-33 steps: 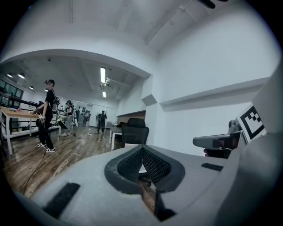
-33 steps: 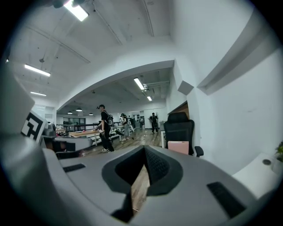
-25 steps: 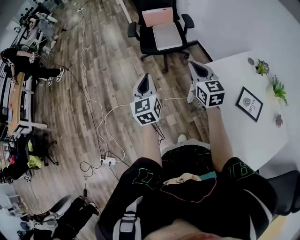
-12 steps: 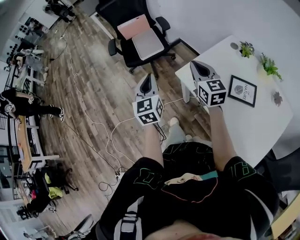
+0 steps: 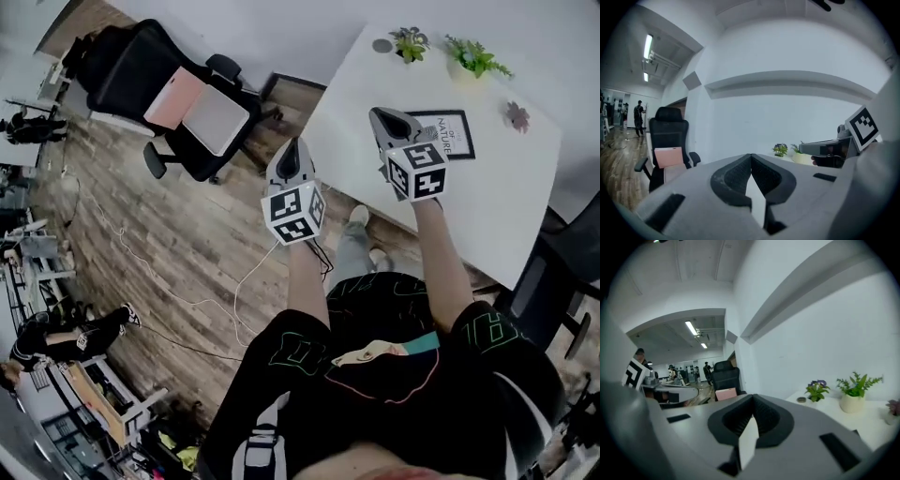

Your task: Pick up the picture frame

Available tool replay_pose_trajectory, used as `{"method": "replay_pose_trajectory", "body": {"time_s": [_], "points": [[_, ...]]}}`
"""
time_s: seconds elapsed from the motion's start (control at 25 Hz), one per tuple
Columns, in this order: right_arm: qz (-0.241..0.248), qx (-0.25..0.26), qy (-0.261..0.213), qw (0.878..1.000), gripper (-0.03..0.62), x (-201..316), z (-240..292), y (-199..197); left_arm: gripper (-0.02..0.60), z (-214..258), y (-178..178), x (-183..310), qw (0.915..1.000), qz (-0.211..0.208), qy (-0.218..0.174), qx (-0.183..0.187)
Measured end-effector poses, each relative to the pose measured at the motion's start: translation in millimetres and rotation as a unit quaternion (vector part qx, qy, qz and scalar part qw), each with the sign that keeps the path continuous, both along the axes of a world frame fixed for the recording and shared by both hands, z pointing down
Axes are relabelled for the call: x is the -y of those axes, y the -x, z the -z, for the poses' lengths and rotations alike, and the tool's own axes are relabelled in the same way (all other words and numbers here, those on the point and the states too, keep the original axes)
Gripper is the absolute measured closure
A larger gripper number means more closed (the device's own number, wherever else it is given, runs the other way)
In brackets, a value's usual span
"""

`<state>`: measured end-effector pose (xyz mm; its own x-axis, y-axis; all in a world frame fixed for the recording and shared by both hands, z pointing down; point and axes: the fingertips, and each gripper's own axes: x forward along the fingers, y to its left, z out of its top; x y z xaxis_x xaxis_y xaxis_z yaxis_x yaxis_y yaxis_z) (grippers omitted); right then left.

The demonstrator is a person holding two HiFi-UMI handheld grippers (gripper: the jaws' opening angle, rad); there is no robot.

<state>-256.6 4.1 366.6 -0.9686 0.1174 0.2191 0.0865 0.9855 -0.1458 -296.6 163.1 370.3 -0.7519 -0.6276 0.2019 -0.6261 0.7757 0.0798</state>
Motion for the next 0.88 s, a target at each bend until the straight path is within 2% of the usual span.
{"method": "replay_pose_trajectory", "body": {"time_s": [0.16,0.32,0.48,0.6,0.8,0.88], "points": [[-0.074,-0.033,0.020,0.996,0.589,60.6,-36.2,-7.7,0.574,-33.0,7.5,68.1,0.9965,-0.075,0.022,-0.030],[-0.138,-0.076,0.018,0.987,0.589,101.0,-74.9,-26.0,0.574,-66.6,2.5,124.5,0.9856,-0.150,0.050,-0.060],[-0.190,-0.104,0.043,0.975,0.588,128.8,-106.7,-43.8,0.574,-93.2,-7.7,174.3,0.9660,-0.231,0.073,-0.089],[-0.228,-0.121,0.056,0.964,0.589,149.5,-126.6,-56.4,0.574,-113.3,-12.1,202.6,0.9522,-0.273,0.097,-0.097],[-0.295,-0.153,0.069,0.941,0.589,178.9,-152.2,-82.5,0.574,-139.2,-12.2,243.2,0.9320,-0.324,0.133,-0.091],[-0.322,-0.170,0.074,0.929,0.588,188.3,-162.2,-94.3,0.574,-147.4,-13.8,259.5,0.9212,-0.349,0.153,-0.080]]}}
